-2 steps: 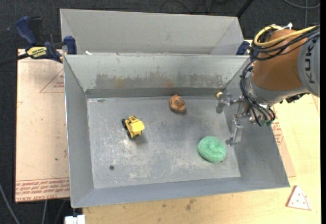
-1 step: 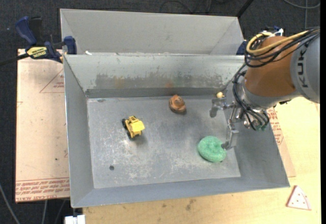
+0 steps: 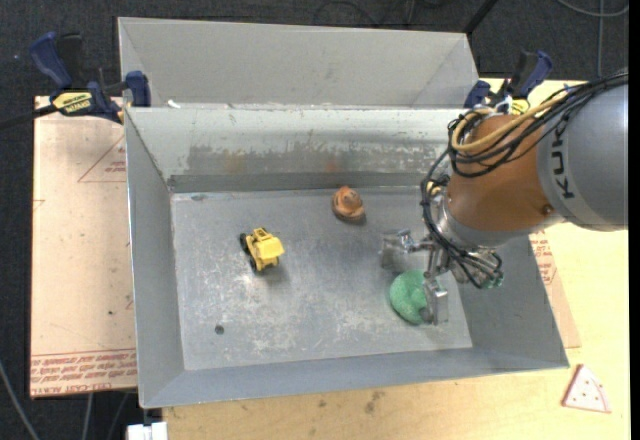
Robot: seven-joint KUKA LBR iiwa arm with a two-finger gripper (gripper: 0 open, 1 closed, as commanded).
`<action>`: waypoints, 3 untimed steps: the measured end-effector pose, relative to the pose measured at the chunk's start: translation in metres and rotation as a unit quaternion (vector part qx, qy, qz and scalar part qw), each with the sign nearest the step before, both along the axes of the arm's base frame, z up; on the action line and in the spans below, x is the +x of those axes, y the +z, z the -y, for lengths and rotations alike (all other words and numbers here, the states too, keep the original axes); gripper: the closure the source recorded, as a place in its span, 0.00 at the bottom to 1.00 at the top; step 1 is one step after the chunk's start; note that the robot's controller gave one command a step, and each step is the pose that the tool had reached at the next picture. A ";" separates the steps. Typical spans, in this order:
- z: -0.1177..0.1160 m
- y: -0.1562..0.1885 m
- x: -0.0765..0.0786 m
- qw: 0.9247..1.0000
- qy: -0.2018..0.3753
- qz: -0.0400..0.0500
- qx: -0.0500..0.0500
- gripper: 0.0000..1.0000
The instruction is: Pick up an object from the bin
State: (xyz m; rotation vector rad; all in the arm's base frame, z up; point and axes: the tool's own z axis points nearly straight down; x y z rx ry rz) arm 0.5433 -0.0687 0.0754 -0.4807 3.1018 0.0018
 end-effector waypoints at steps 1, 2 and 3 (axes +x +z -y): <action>0.019 -0.003 -0.018 0.999 -0.036 -0.002 0.000 1.00; 0.019 -0.003 -0.018 0.999 -0.036 -0.002 0.000 1.00; 0.028 -0.003 -0.022 1.000 -0.019 0.001 0.001 1.00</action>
Offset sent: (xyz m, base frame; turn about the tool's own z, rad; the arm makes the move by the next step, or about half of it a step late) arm 0.0000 0.0000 0.0000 0.0000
